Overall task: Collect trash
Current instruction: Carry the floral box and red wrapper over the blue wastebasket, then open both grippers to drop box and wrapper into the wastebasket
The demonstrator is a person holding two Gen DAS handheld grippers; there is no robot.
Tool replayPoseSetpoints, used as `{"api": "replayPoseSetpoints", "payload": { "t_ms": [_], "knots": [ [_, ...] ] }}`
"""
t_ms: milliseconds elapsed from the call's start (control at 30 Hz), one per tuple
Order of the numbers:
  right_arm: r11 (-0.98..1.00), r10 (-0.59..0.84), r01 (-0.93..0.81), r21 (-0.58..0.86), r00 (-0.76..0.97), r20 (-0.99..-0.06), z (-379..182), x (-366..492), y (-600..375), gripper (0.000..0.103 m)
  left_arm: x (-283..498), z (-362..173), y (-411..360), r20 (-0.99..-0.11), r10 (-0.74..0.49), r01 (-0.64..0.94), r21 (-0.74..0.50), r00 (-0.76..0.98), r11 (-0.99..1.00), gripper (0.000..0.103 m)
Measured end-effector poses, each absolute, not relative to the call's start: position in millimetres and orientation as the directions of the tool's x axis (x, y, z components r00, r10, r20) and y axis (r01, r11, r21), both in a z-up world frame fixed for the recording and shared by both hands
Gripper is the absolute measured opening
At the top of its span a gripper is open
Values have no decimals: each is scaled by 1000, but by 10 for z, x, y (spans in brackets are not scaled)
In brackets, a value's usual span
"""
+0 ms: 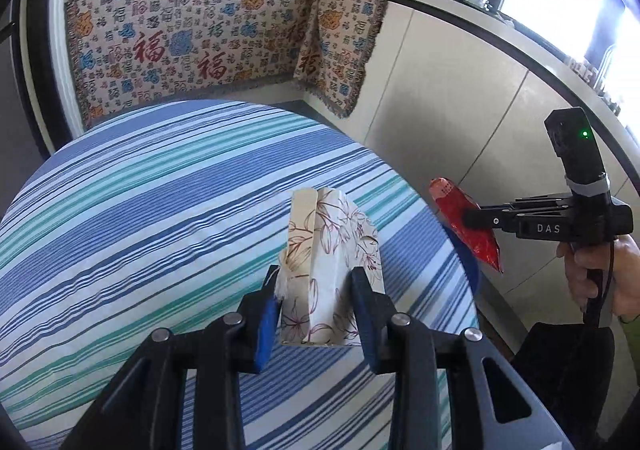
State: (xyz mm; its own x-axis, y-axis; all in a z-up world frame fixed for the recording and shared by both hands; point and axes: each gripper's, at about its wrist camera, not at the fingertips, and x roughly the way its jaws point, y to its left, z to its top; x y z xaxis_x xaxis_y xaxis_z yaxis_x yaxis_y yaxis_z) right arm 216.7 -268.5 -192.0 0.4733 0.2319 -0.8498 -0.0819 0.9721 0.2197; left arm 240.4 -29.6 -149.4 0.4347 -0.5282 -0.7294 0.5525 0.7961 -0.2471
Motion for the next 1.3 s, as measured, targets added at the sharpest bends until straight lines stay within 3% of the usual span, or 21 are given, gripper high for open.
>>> {"api": "replayPoseSetpoints", "payload": {
  "t_ms": [433,1000,1133,1233,1300],
  "knots": [
    [955,105,188,230,510,-854,-2145,1460,-4352,9,2030,-1452,-2353,-723,-635,709,-295,272,640,34],
    [847,163,379,372,482,-861,-3075,1553,-5540,9,2353,-2665,-3800,-826,-520,687,-248,219,683,35],
    [814,191,415,406,468,-863,-3355,1599,-5714,10,2342,-2928,-3988,-845,-491,699,-221,211,681,39],
    [792,217,431,433,465,-859,-3519,1628,-5778,19,2390,-3099,-4087,-865,-456,695,-195,211,692,48],
    [774,221,446,449,474,-852,-3592,1612,-5826,46,2452,-3169,-4136,-868,-450,682,-199,211,704,52]
  ]
}}
